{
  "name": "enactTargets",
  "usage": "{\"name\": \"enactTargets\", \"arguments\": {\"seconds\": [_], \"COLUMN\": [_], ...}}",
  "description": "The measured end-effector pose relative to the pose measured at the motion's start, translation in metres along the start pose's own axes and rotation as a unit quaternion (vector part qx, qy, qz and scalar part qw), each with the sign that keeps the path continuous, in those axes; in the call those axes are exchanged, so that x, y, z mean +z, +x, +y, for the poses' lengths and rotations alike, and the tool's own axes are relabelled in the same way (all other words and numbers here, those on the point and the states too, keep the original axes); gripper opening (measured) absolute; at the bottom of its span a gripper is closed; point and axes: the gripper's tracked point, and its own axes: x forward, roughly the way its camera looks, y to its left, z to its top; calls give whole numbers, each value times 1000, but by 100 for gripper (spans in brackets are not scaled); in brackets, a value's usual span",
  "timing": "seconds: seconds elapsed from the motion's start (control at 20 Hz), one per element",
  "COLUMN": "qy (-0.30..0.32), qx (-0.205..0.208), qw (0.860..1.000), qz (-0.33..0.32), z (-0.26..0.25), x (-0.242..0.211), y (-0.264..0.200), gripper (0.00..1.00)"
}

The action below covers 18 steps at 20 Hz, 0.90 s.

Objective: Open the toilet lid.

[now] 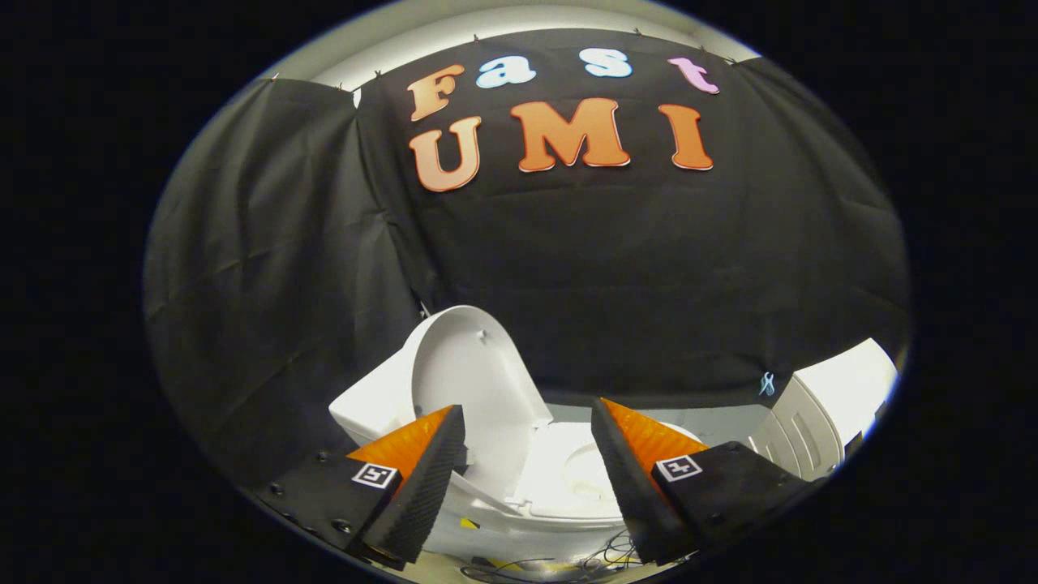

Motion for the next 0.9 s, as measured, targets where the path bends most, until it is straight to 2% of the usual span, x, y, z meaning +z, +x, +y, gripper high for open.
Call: {"name": "enactTargets", "arguments": {"seconds": [0.55, 0.9], "qy": [46, 47], "qx": [-105, -130], "qw": [990, 982], "qz": [-76, -130], "z": [-157, -209], "x": [65, 117], "y": [-54, -79], "gripper": [99, 99]}}
